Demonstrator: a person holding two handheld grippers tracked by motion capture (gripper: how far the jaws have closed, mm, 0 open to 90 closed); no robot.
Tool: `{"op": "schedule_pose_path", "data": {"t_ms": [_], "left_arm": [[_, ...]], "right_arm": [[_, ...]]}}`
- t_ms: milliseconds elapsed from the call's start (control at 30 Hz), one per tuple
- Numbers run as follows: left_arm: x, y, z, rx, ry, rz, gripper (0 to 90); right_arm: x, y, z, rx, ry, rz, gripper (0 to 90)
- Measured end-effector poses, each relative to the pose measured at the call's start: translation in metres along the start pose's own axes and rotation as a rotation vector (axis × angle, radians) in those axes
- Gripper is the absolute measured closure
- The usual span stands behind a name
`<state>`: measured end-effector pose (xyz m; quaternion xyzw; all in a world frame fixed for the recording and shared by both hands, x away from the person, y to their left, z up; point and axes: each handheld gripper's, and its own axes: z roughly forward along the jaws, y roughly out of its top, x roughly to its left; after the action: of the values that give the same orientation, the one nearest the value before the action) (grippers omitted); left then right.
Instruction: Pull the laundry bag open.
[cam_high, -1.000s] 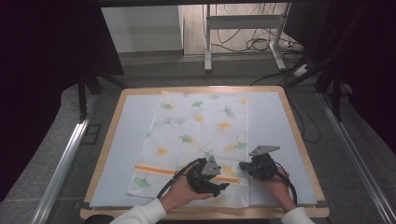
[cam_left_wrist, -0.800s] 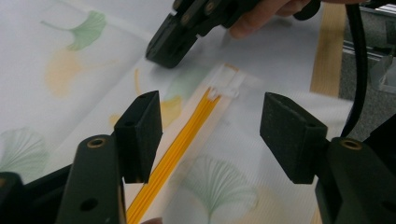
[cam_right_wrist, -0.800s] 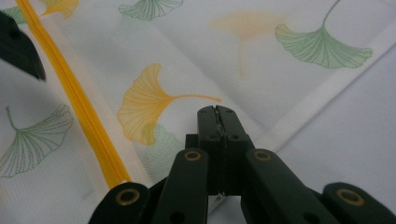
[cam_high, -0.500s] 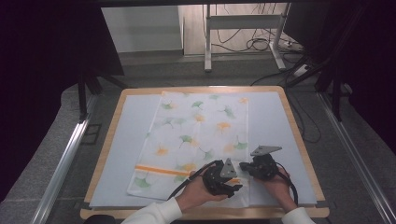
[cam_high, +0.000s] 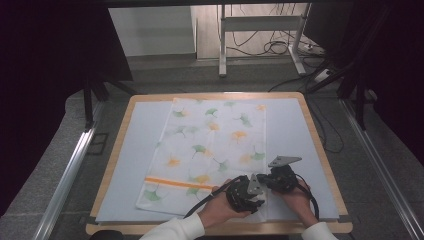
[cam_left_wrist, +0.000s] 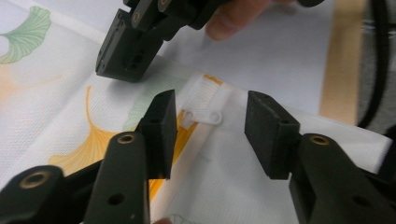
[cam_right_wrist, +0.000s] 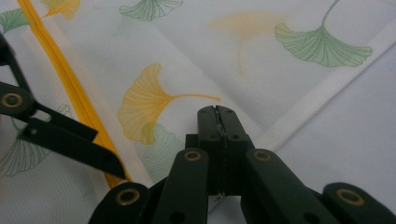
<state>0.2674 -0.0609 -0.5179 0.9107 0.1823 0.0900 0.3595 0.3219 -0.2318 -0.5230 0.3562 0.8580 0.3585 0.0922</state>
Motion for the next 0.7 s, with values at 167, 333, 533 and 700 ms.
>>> {"op": "schedule_pose_path", "data": {"t_ms": [167,333,533,700], "left_arm": [[0.0009,0.0014,0.0071,0.022,-0.001,0.004,55.3],[0.0041,0.0007,0.0064,0.021,0.012,-0.003,65.7],[0.0058,0.0000,0.0054,0.020,0.006,-0.005,68.6],[0.0071,-0.0013,0.0015,0.016,-0.010,-0.005,76.4]], "right_arm": [[0.0001,0.0000,0.0000,0.000,0.000,-0.001,88.5],[0.0002,0.0001,0.0001,0.000,-0.004,-0.010,88.5],[0.0005,0.0002,0.0001,0.001,-0.006,-0.011,88.5],[0.0002,0.0001,0.0001,0.000,-0.005,-0.011,88.5]]}}
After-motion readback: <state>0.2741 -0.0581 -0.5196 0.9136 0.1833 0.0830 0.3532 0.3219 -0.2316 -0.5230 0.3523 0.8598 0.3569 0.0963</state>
